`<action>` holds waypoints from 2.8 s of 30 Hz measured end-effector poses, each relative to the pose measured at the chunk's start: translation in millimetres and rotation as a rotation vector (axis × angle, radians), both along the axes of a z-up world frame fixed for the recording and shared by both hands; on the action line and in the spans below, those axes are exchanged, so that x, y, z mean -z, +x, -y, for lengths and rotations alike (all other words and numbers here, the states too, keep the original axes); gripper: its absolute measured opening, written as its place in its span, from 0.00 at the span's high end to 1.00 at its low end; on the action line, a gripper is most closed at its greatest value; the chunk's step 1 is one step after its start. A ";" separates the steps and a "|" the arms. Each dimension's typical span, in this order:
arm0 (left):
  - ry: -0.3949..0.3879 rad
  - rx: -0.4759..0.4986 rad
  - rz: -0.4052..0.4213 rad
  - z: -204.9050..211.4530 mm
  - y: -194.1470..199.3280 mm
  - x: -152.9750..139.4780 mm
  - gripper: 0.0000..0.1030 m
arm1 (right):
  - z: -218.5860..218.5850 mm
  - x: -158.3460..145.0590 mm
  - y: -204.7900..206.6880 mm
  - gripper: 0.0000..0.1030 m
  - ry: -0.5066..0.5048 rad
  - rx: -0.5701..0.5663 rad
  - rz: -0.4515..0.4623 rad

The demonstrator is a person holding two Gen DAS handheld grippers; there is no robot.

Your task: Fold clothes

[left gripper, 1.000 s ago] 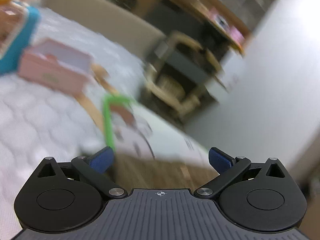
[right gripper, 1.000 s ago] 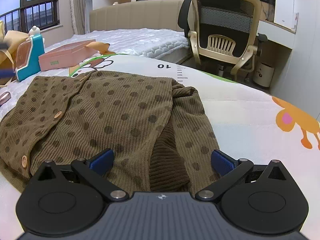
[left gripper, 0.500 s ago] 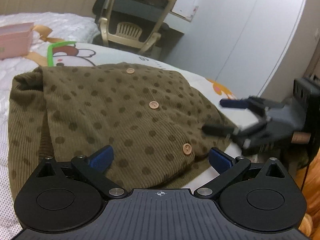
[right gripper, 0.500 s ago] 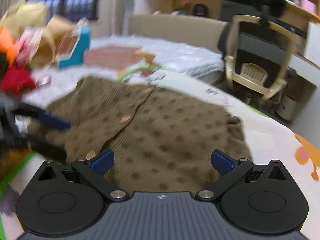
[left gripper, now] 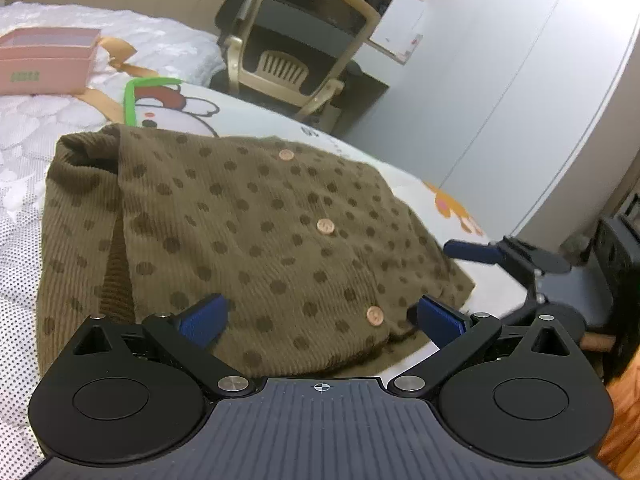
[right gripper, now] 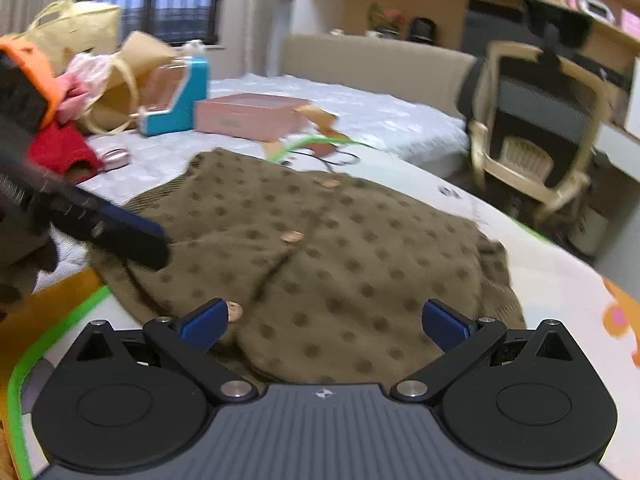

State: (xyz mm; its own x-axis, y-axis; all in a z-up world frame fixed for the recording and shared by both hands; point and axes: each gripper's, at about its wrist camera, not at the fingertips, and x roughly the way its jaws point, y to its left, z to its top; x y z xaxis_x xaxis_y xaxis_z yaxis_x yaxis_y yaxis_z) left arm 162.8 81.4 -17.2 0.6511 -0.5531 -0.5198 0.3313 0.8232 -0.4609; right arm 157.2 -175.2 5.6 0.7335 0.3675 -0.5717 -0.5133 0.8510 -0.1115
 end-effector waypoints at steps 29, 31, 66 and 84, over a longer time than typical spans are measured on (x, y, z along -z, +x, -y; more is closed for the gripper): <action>0.165 -0.119 0.018 10.3 12.5 -6.1 0.00 | 56.0 5.3 48.0 0.00 -0.145 0.325 0.028; 0.198 -0.127 -0.014 15.6 15.6 4.2 0.00 | 60.9 7.3 51.7 0.00 -0.160 0.355 0.035; -0.051 -0.263 -0.033 -44.2 54.8 -15.9 0.00 | 14.2 3.6 138.6 0.00 0.219 0.150 -0.217; -0.028 -0.350 -0.005 -66.4 51.9 -13.4 0.00 | 73.7 -17.7 167.7 0.57 0.512 0.226 -0.153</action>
State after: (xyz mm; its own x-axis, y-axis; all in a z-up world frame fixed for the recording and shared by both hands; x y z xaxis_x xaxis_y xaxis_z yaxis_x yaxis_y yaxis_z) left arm 214.7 147.9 -3.8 0.8012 -0.3110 -0.5113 0.0292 0.8737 -0.4856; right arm 324.9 -248.9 23.3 0.7491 0.4687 -0.4681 -0.2900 0.8674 0.4044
